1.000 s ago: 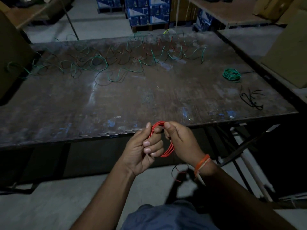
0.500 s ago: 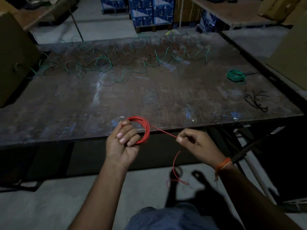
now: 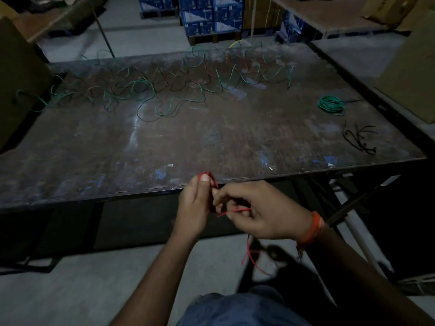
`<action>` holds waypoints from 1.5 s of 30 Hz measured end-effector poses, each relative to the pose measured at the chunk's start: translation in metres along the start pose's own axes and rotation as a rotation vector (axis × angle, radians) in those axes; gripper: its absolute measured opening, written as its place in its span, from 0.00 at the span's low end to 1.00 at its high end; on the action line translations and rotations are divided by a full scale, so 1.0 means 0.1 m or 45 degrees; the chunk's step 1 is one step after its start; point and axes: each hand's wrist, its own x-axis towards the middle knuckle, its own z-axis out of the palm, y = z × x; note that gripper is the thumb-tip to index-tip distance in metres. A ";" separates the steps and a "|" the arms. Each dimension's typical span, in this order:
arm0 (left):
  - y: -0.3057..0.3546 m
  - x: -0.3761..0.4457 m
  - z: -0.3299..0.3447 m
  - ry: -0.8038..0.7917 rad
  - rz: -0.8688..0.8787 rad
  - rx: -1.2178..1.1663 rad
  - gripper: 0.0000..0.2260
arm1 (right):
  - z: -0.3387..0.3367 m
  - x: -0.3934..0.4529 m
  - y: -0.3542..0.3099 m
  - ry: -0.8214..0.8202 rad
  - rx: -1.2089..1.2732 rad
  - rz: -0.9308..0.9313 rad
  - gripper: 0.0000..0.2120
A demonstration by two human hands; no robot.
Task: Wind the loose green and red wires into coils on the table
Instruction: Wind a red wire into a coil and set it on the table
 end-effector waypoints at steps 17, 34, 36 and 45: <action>0.09 -0.05 -0.01 -0.436 -0.519 -0.741 0.16 | 0.12 0.13 0.55 0.601 0.175 0.272 0.03; 0.22 0.08 0.17 -0.767 -0.438 -1.300 0.17 | 0.28 0.27 0.53 0.751 0.505 0.414 0.21; 0.24 0.08 0.22 -0.701 -0.356 -1.248 0.16 | 0.28 0.30 0.53 0.776 0.602 0.432 0.21; 0.17 0.32 0.06 -0.365 -0.369 -1.481 0.14 | 0.22 0.23 0.64 0.424 0.764 0.557 0.15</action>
